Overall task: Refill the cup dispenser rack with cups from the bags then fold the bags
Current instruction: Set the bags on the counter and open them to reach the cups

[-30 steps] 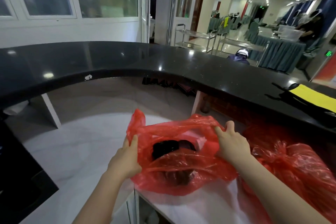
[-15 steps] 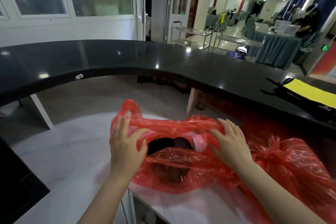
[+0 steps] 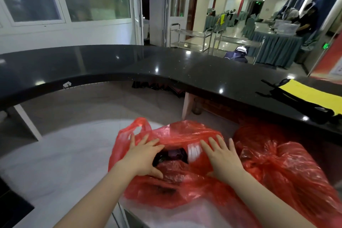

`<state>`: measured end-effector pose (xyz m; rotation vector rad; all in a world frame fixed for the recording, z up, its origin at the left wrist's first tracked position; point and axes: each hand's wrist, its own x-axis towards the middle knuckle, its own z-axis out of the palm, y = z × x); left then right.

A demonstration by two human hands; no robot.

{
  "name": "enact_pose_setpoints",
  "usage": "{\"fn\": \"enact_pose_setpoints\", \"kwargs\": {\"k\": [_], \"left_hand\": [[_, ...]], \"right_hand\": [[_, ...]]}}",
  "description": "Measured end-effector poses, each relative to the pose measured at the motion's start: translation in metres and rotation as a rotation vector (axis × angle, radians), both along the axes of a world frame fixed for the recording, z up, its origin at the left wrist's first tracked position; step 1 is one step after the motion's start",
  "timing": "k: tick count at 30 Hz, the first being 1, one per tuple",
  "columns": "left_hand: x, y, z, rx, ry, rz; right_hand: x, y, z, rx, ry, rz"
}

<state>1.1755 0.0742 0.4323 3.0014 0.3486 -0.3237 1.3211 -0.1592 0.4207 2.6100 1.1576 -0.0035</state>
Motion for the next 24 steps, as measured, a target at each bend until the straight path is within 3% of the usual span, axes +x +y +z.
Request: {"fn": "enact_pose_setpoints", "kwargs": {"k": [5, 13, 19, 24], "left_hand": [[-0.002, -0.007, -0.025, -0.130, 0.159, 0.046], [-0.007, 0.015, -0.047, -0.014, -0.056, 0.177], [-0.026, 0.036, -0.050, 0.053, -0.104, 0.337], [-0.041, 0.040, -0.042, 0.033, -0.299, 0.560]], "right_hand": [[0.020, -0.004, -0.002, 0.110, 0.284, -0.054], [0.027, 0.021, -0.022, 0.392, 0.522, -0.076], [0.015, 0.037, -0.037, 0.535, 0.580, -0.086], [-0.001, 0.036, -0.047, 0.594, 0.568, -0.202]]}}
